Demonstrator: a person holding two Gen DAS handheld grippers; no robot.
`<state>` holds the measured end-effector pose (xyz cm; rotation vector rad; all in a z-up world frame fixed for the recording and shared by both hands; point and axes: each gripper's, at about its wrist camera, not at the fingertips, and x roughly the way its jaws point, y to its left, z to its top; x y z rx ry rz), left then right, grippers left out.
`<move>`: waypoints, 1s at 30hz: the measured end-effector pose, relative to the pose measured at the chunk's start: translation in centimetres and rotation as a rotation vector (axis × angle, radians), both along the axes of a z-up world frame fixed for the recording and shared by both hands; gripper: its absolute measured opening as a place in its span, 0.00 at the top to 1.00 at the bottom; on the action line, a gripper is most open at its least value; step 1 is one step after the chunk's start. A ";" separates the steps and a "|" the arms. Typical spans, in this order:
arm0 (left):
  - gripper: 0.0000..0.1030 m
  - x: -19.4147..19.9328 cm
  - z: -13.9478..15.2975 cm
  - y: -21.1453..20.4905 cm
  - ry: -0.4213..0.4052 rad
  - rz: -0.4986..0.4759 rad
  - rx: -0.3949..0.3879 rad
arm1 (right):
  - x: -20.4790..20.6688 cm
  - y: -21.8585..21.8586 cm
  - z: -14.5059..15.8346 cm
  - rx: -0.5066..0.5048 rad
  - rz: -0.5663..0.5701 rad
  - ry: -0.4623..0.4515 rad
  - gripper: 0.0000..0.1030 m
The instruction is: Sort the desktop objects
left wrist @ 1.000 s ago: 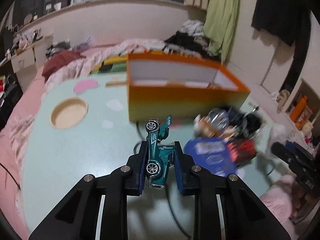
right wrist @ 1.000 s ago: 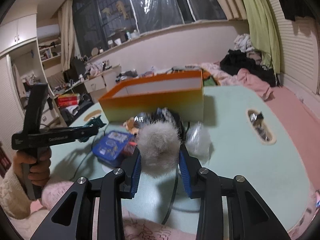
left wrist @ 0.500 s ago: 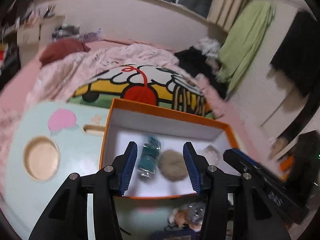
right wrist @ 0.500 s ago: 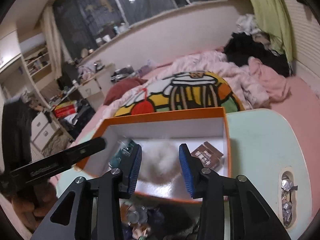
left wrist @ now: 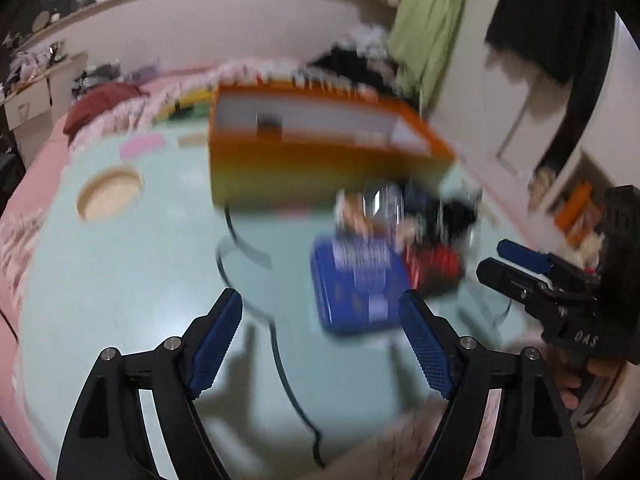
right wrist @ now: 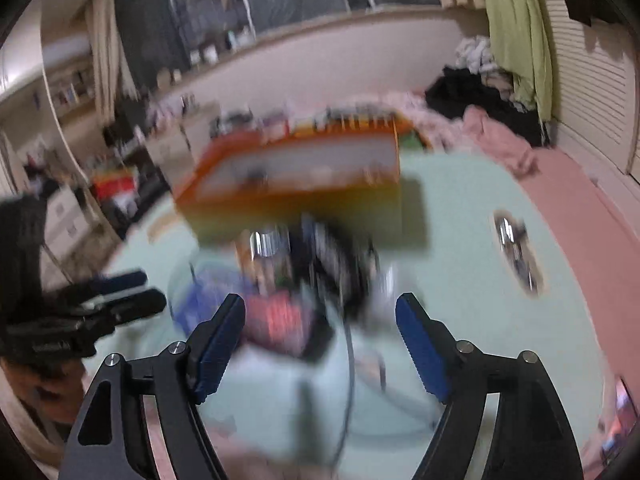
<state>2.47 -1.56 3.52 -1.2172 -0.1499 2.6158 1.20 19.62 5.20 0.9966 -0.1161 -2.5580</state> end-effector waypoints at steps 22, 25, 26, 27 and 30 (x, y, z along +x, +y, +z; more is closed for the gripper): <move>0.07 1.0 -2.4 4.0 0.057 -0.003 -0.230 | 0.8 -1.1 -3.7 0.202 -0.029 -0.024 0.00; 0.07 1.1 -2.4 3.9 0.058 -0.003 -0.229 | 0.5 -1.0 -3.7 0.202 -0.028 -0.024 0.00; 0.07 1.1 -2.4 4.0 0.058 -0.003 -0.229 | 0.4 -1.1 -3.7 0.201 -0.029 -0.025 0.00; 0.07 1.1 -2.4 4.0 0.058 -0.003 -0.229 | 0.4 -1.1 -3.8 0.202 -0.029 -0.025 0.00; 0.07 1.2 -2.3 4.0 0.058 -0.004 -0.229 | 0.4 -1.1 -3.7 0.202 -0.028 -0.023 0.00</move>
